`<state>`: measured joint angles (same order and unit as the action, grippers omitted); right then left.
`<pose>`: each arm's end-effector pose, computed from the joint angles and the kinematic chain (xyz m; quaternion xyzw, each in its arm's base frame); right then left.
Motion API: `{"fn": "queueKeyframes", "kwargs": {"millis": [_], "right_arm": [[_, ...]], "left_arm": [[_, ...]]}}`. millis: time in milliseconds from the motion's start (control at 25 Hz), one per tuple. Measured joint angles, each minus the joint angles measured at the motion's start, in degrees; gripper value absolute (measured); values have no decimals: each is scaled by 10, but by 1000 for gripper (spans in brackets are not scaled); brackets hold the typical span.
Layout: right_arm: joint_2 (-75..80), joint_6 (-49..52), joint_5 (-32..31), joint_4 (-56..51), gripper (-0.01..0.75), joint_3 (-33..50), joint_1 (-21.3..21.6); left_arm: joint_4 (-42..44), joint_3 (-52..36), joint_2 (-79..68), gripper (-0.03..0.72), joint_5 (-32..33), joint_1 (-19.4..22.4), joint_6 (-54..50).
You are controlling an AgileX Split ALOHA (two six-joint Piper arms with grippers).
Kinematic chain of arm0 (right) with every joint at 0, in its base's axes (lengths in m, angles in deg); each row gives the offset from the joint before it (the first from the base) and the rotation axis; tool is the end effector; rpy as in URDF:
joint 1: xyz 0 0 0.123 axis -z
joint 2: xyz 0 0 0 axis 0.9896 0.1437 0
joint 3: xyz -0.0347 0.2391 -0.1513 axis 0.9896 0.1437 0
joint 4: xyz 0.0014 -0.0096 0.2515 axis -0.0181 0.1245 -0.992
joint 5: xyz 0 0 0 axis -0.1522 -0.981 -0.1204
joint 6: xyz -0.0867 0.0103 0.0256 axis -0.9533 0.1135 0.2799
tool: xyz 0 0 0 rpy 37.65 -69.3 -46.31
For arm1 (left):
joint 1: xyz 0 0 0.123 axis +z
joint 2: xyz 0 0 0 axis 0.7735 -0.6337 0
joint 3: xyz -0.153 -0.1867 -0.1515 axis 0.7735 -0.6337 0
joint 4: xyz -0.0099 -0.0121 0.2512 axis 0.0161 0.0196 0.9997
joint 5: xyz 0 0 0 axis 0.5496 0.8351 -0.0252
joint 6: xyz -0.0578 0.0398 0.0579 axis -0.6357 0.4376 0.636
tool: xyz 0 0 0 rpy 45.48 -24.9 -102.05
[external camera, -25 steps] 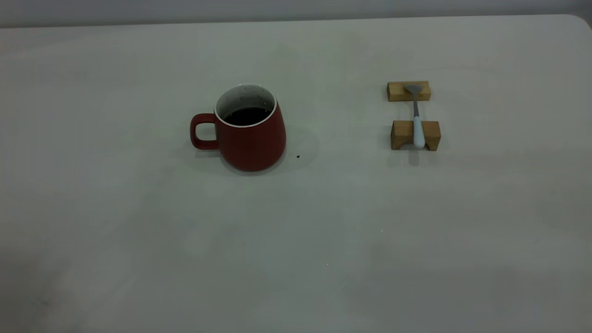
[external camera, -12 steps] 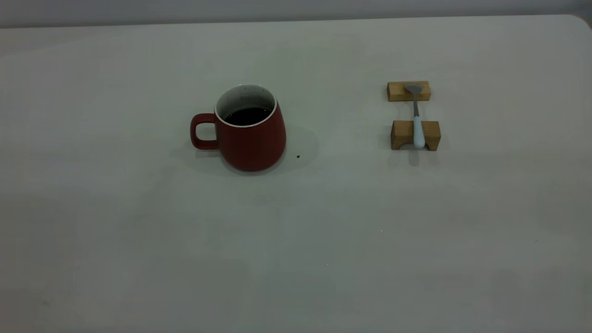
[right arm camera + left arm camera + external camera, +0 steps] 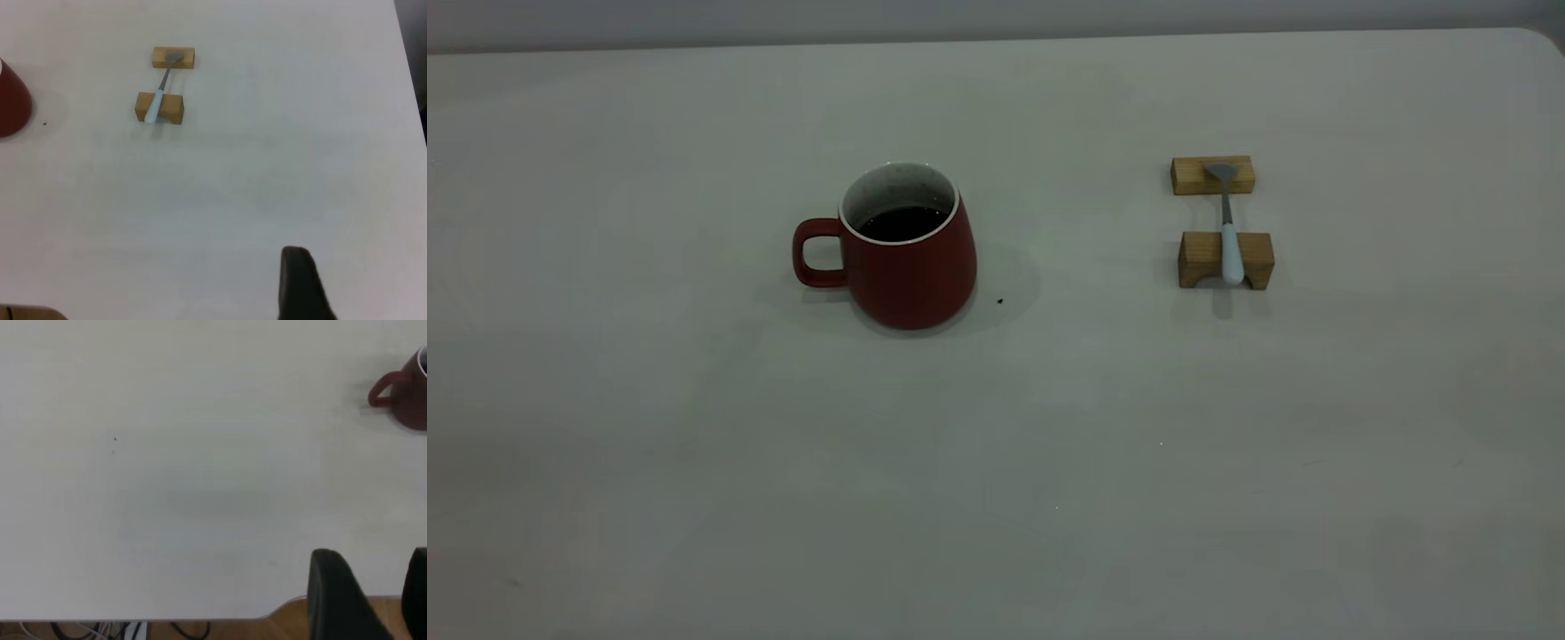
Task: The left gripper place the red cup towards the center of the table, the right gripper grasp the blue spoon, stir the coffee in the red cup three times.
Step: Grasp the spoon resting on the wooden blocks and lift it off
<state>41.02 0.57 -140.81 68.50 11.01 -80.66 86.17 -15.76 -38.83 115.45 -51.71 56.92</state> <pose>-0.0023 0.0066 0.2633 -0.0340 0.8829 0.0139 0.4681 -0.0092 0.0033 0.2680 -0.0079 0.8695 0.0061 0.4938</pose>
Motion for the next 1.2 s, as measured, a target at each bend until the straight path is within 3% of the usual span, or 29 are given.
{"fn": "queueKeyframes", "kwargs": {"millis": [960, 1200], "right_arm": [[0, 19, 3, 4, 488, 0, 0], [88, 52, 13, 16, 489, -65, 0]], "left_arm": [[-3, 0, 0, 318, 0, 0, 0], [-3, 0, 0, 318, 0, 0, 0]]}}
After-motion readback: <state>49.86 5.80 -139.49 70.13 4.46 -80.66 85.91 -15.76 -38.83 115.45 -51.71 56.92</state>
